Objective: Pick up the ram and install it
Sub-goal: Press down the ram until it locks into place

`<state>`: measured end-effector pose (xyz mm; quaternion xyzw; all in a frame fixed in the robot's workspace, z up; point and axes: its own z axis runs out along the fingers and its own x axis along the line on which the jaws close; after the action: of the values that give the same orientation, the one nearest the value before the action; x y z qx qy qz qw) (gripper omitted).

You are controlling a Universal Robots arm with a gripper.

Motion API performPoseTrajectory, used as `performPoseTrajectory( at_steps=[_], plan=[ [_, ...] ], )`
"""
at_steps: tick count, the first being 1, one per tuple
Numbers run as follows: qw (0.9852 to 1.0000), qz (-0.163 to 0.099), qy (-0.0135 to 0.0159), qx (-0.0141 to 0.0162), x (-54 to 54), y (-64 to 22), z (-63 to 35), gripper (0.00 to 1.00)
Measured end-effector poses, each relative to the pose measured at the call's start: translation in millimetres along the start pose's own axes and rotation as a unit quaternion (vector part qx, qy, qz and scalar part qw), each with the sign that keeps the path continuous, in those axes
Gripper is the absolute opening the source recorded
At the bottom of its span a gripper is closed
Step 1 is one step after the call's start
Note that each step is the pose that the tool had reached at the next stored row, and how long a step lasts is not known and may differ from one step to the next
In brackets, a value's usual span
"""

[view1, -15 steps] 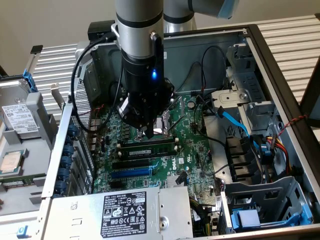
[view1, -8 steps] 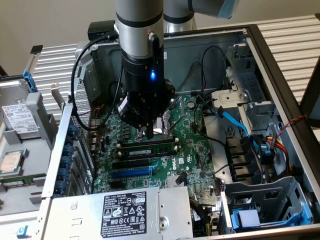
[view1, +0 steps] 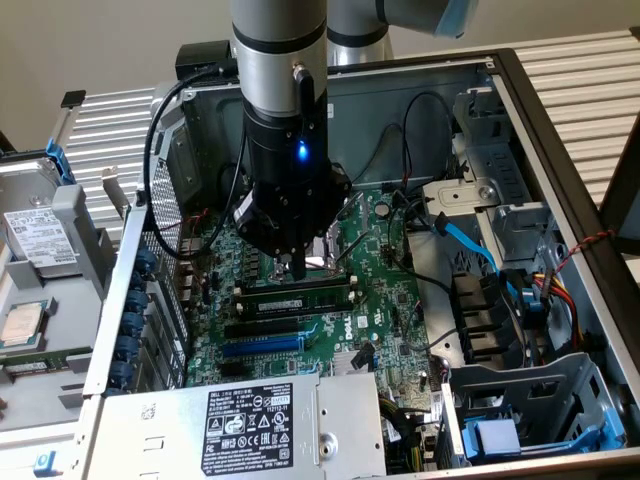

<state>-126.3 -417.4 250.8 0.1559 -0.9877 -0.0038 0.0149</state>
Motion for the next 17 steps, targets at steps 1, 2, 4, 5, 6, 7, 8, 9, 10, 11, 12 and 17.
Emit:
performPoseTrajectory(
  at_steps=[1,2,4,5,6,7,8,9,10,11,12,17],
  plan=[
    [1.0000,0.005,0.0005,0.0007,0.0,0.0,0.0,0.11],
    [0.9999,0.010,0.0010,0.0013,0.0,0.0,0.0,0.11],
    [0.9998,0.021,0.0020,0.0025,0.0,0.0,0.0,0.11],
    [0.9997,0.026,0.0025,0.0031,0.0,0.0,0.0,0.11],
    [0.9995,0.031,0.0030,0.0038,0.0,0.0,0.0,0.11],
    [0.9993,0.036,0.0035,0.0044,0.0,0.0,0.0,0.11],
    [0.9991,0.042,0.0040,0.0050,0.0,0.0,0.0,0.11],
    [0.9989,0.047,0.0044,0.0057,0.0,0.0,0.0,0.11],
    [0.9986,0.053,0.0047,0.0063,0.0,0.0,0.0,0.11],
    [0.9983,0.058,0.0051,0.0069,0.0,0.0,0.0,0.11],
    [0.9980,0.063,0.0054,0.0075,0.0,0.0,0.0,0.11],
    [0.9959,0.090,0.0071,0.0109,0.0,0.0,0.0,0.11]
  ],
)
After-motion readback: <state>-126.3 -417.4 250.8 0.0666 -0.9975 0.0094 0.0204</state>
